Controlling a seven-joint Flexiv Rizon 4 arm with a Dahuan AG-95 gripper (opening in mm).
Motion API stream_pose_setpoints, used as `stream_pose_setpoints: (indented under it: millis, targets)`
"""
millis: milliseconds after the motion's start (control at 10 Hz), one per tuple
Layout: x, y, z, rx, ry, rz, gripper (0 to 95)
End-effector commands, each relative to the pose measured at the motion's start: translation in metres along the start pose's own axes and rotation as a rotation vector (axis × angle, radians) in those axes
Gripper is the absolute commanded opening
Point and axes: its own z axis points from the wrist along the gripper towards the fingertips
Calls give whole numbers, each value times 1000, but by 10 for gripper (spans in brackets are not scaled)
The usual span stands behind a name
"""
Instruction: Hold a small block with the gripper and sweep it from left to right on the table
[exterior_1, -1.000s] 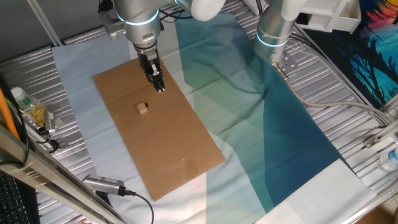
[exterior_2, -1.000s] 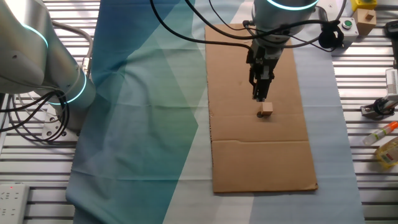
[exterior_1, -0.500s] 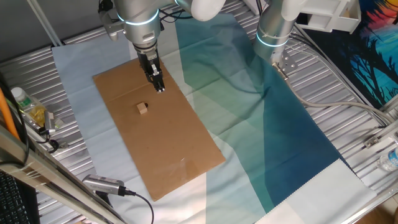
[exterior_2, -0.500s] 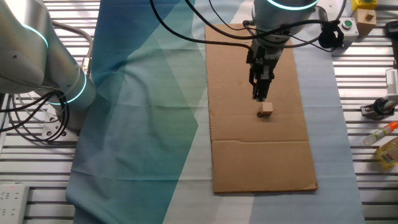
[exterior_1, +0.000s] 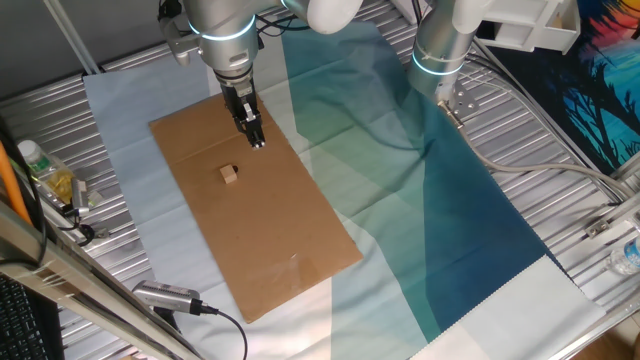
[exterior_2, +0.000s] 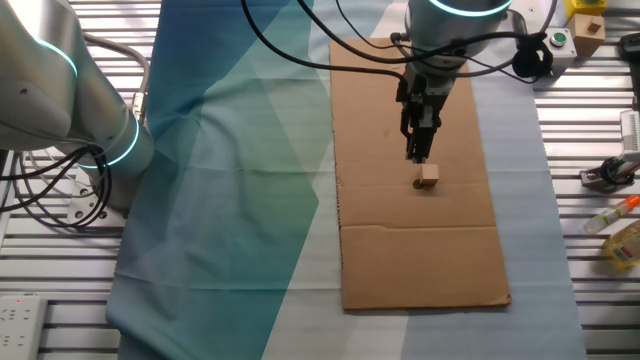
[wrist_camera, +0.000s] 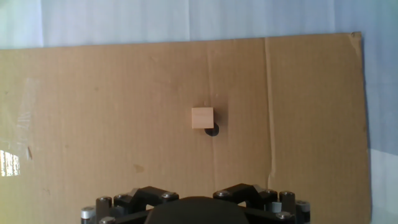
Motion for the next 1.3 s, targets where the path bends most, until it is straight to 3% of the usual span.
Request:
stream_pose_setpoints:
  millis: [100,200,1300]
  targets:
    - [0,0,0,0,0,0,950]
    - [0,0,0,65,21,-489,0]
    - [0,0,-1,68,26,-487,0]
